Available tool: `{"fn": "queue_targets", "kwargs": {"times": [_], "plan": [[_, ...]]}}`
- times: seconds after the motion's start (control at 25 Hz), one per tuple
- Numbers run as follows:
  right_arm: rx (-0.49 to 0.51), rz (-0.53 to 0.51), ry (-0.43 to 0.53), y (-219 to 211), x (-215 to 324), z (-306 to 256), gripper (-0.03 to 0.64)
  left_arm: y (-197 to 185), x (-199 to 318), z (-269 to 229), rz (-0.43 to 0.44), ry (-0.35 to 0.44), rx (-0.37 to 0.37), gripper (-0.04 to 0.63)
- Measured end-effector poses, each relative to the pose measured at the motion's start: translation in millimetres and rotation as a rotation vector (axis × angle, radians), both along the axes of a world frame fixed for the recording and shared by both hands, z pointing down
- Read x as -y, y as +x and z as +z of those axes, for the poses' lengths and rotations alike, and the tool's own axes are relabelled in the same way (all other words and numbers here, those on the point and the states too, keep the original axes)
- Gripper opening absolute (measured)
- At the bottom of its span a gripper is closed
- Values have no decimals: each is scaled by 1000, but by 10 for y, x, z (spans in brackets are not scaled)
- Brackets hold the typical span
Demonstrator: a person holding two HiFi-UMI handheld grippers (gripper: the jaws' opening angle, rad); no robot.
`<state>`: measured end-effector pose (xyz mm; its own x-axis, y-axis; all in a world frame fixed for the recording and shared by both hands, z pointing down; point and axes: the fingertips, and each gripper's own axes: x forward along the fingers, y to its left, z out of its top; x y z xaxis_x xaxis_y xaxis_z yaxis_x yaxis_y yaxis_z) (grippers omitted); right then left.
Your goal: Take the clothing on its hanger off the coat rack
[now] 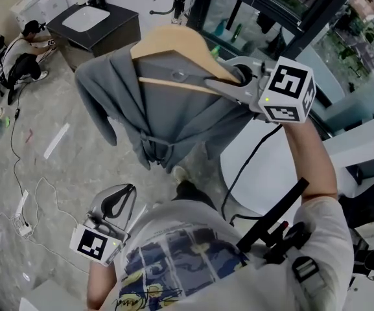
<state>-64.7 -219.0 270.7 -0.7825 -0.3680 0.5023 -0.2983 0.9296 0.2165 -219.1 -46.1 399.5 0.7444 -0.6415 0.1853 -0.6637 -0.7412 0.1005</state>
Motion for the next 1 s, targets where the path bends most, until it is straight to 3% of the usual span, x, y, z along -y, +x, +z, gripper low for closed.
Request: {"fn": "queue_targets", "kwargs": {"times": [0.4,0.8,1.0], "plan": [[2,-43,13,-115,-584,67,8,-19,-134,36,7,-10,0,21],[-15,-49,-3,34,-1089,410,8,151,-358,159,22,2,13,21],[-30,-57,-22,21,-1120,418,8,188,-290,92,32,-7,11,20]]}}
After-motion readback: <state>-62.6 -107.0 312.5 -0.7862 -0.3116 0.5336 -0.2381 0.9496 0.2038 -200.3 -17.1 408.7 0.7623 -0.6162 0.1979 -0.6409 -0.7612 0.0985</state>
